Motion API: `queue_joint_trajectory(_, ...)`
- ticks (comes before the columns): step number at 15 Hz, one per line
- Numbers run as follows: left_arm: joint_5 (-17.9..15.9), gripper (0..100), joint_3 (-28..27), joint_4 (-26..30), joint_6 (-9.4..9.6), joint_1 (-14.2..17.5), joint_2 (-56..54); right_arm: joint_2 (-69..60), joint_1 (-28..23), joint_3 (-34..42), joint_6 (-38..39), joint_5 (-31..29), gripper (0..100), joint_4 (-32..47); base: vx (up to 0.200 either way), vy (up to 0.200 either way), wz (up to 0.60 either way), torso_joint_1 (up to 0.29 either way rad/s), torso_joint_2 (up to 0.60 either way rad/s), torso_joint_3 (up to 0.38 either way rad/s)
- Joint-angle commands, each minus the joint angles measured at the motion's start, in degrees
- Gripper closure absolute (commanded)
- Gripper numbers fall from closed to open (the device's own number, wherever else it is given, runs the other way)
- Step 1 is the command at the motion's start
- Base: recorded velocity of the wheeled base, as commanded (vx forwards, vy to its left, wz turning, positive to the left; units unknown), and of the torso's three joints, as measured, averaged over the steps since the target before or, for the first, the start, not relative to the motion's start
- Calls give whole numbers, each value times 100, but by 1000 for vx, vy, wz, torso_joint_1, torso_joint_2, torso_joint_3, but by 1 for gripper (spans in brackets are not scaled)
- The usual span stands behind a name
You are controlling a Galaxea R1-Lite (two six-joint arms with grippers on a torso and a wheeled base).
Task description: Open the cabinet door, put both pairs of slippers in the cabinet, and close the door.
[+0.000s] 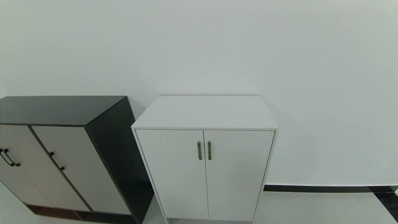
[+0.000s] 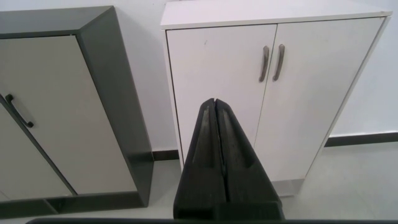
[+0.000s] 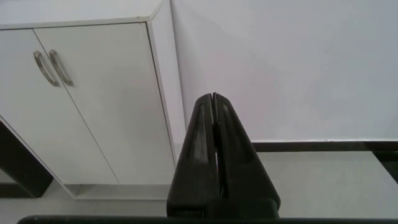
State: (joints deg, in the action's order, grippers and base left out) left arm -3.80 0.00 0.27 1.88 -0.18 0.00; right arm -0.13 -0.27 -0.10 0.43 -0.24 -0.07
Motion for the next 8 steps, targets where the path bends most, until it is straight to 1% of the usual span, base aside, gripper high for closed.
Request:
queue_joint_trajectory(1,-6,100,0,0,-3,1,0,13,0,1,-8,-2,100,-1,0,0,0,0,0,0)
queue_joint_trajectory(8,-6,100,0,0,-3,1,0,13,0,1,19,-11,100,-1,0,0,0,0,0,0)
